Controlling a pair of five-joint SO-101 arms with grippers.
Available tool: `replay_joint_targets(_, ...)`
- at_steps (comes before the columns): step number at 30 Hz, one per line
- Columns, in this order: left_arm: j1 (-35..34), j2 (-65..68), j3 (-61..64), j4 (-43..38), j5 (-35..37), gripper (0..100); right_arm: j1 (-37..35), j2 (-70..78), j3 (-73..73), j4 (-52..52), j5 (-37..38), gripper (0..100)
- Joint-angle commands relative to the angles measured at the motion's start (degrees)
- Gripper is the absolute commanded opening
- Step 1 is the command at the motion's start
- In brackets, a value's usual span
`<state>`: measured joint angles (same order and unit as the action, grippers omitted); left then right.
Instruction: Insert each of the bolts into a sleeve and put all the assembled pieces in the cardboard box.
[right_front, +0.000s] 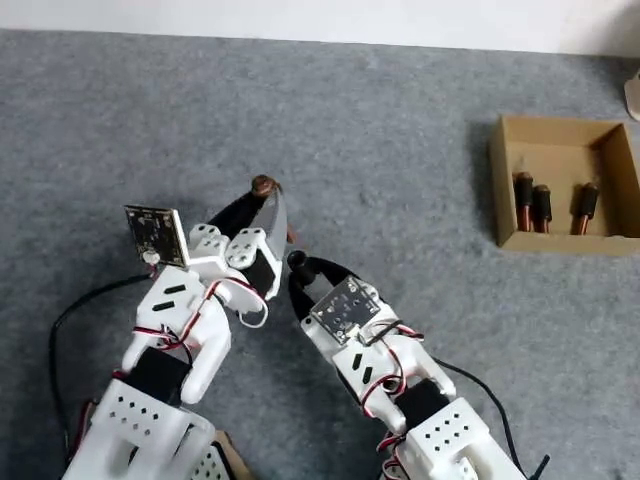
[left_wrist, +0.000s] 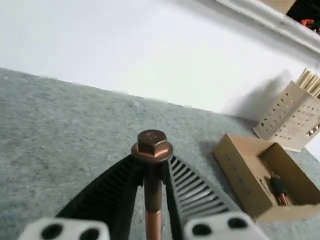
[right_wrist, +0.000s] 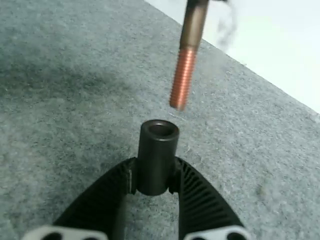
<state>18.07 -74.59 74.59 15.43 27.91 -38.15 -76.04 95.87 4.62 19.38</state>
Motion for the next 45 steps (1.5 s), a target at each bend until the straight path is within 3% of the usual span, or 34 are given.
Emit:
replay_joint_targets(1, 0.5, -1.4, -4.5, 0.3, -0.4, 1, -0.7, -0.7, 7.1, 0.1, 0.8, 0.4)
replay_joint_targets(22, 3.1, -1.7, -5.1, 3.6, -0.3, 1, -0.5, -0.7, 7.2, 0.0, 0.8, 0.4)
replay_joint_targets(32, 0.4, -16.3, -5.3, 11.4, -0.3, 1, -0.7, -0.7, 7.3, 0.0, 0.8, 0.4)
replay_joint_targets(45, 3.6, -13.4, -2.8, 11.3, -0.3, 1, -0.4, -0.7, 7.3, 0.0, 0.8, 0.4)
